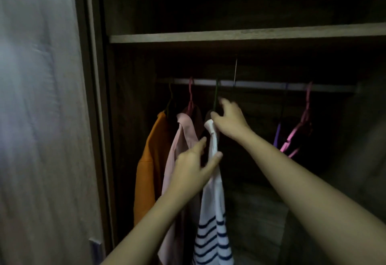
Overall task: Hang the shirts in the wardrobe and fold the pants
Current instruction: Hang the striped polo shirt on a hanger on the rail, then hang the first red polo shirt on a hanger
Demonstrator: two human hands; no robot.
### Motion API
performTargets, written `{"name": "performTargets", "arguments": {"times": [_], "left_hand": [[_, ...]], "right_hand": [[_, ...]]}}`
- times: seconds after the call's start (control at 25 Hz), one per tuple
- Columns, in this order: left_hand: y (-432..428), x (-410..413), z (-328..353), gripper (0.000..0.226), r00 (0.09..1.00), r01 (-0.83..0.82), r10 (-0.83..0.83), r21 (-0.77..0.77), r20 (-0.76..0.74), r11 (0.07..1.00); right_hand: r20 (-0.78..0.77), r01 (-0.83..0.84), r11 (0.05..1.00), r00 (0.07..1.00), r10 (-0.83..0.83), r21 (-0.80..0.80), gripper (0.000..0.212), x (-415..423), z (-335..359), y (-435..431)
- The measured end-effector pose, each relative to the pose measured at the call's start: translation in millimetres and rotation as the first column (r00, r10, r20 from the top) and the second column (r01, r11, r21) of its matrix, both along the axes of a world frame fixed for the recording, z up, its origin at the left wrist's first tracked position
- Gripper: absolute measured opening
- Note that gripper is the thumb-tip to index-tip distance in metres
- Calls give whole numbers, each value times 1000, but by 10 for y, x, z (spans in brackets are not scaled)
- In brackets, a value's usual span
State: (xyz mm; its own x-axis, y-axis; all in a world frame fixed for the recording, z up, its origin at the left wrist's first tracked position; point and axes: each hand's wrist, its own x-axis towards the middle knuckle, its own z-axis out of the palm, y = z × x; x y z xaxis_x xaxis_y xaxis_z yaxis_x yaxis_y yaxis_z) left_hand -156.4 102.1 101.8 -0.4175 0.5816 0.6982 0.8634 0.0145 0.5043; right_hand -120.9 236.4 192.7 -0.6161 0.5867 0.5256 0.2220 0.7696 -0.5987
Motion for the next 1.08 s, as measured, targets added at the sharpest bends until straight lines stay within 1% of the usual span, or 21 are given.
{"name": "performTargets", "arguments": {"times": [0.08,0.16,0.24,0.32,0.36,0.4,0.52,0.6,0.72,0.8,0.88,0.92,0.96,1.0,1.08], "left_hand": [[-282,-70,-164,43,996,-80,75,139,38,987],[-605,-155,-433,35,986,-156,143,191,82,969],[-969,-256,-744,33,963,-256,237,165,125,953],[-1398,-395,-1016,33,926,-357,340,91,162,930],[-1603,-469,-1117,34,904,-406,392,54,168,912],[-1848,-549,-1206,37,876,-457,447,17,182,889],[-2620,-768,-1405,43,779,-586,583,-62,231,808],[-3145,-883,-1520,45,723,-638,653,-144,227,756],[-3944,-1083,-1786,54,670,-672,722,-271,174,689],[-4549,-1251,-1998,54,587,-714,793,-358,162,602],[-5111,-1418,-2153,49,500,-752,858,-432,117,497],[-5362,-1509,-2245,47,475,-754,876,-474,83,454],[-5586,-1603,-2338,48,467,-743,883,-520,49,422],[-5759,-1685,-2429,52,480,-716,877,-575,8,396],[-6020,-1802,-2613,66,544,-642,835,-683,-86,349]], "right_hand": [[-126,-127,988,982,138,90,48,19,-150,-240],[-169,-231,964,953,252,134,42,-68,-397,-502],[-146,-273,936,940,309,223,39,-196,-657,-797],[-68,-280,880,942,330,383,39,-352,-876,-1152],[-21,-296,854,941,337,428,40,-423,-974,-1337],[17,-336,834,930,366,438,41,-530,-1100,-1560],[98,-479,791,871,481,381,46,-879,-1515,-2290],[160,-577,753,815,557,316,50,-1122,-1797,-2802],[240,-677,709,735,634,198,52,-1475,-2186,-3530],[278,-719,687,684,675,104,54,-1726,-2456,-4022],[329,-728,685,645,689,-8,49,-1956,-2686,-4430],[350,-722,691,637,687,-43,46,-2068,-2788,-4593],[365,-714,698,634,682,-64,42,-2173,-2880,-4737],[376,-704,706,635,675,-78,40,-2270,-2950,-4841],[404,-678,729,644,649,-90,39,-2469,-3047,-5023]]}}
